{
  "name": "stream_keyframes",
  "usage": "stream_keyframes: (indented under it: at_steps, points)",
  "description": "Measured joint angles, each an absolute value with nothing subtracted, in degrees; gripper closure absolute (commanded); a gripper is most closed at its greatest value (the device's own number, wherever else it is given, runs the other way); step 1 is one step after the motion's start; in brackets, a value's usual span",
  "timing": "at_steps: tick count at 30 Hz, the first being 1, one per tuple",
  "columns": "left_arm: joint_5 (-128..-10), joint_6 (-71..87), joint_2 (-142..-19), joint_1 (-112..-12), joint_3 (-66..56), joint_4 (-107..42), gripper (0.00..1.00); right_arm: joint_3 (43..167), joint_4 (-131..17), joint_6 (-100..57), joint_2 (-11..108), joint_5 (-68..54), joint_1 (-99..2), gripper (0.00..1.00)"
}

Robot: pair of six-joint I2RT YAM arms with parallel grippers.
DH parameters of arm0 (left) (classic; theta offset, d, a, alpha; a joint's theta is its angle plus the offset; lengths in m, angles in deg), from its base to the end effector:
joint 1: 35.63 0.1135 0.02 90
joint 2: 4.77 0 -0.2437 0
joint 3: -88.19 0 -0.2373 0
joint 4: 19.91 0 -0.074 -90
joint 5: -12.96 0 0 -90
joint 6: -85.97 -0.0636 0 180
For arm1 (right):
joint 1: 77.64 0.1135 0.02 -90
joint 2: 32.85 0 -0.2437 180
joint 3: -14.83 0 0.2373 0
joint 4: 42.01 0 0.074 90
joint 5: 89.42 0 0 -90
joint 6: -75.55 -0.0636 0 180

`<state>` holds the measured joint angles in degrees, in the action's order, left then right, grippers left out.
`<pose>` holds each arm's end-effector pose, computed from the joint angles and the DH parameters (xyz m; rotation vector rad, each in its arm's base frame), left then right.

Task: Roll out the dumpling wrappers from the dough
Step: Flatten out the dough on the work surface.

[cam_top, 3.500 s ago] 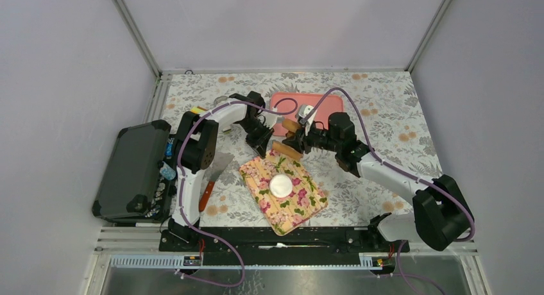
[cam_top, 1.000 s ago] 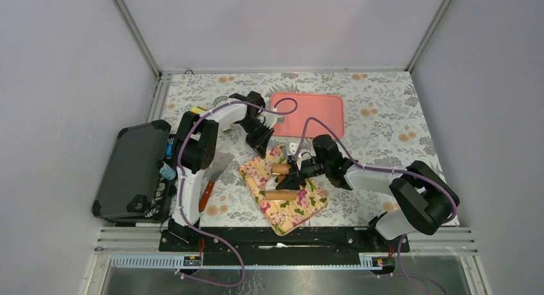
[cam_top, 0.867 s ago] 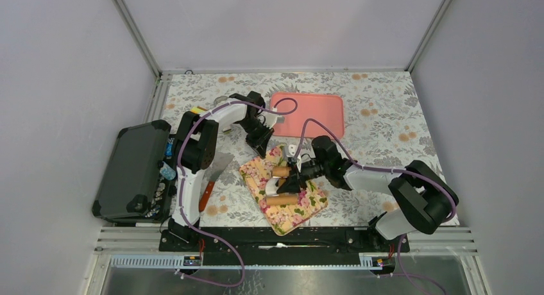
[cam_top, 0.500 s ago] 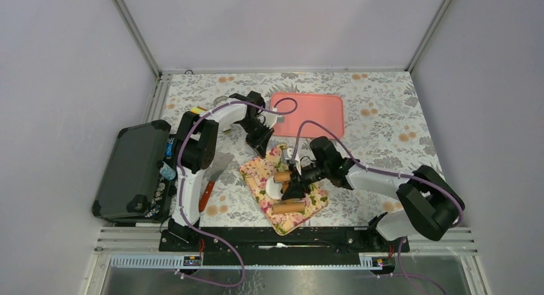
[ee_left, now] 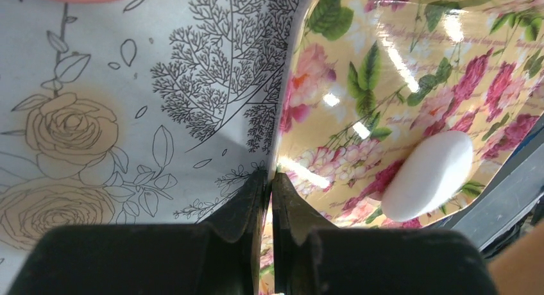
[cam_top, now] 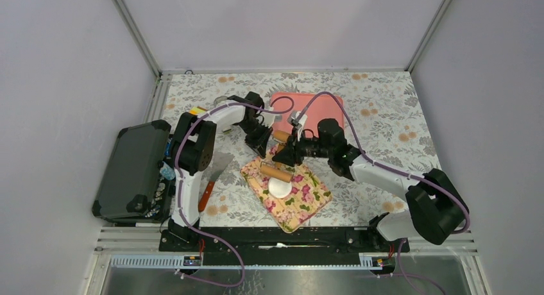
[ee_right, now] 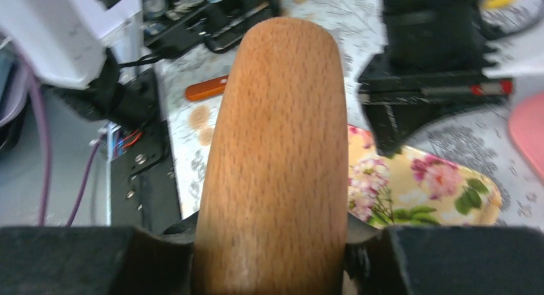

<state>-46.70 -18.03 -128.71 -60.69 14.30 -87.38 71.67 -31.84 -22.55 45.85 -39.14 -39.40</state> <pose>0.3420 -0.1954 0.1146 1.0352 2.8186 -0.8222 0.2206 0.2256 0.2392 -0.9844 1.6089 1.1807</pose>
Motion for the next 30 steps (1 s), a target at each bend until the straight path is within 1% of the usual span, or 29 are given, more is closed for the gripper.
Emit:
stream_keyframes:
  at_steps: [5, 11, 19, 30]
  points:
    - [-47.96, -13.57, -126.2, -60.69, 10.47, -83.12, 1.0, 68.72, -28.58, -26.09, 49.5, -29.79, -39.4, 1.0]
    - [-48.66, -9.28, -124.69, -60.21, 8.0, -80.14, 1.0, 66.93, -27.79, -26.16, 51.11, -23.93, -39.44, 1.0]
    - [-47.13, -5.94, -124.65, -58.55, 7.39, -79.62, 1.0, 63.17, -23.03, -23.71, 50.52, -24.59, -38.94, 1.0]
    - [-46.06, -4.93, -124.65, -57.65, 6.8, -79.27, 1.0, 62.62, -23.53, -14.57, 50.13, -28.91, -37.32, 1.0]
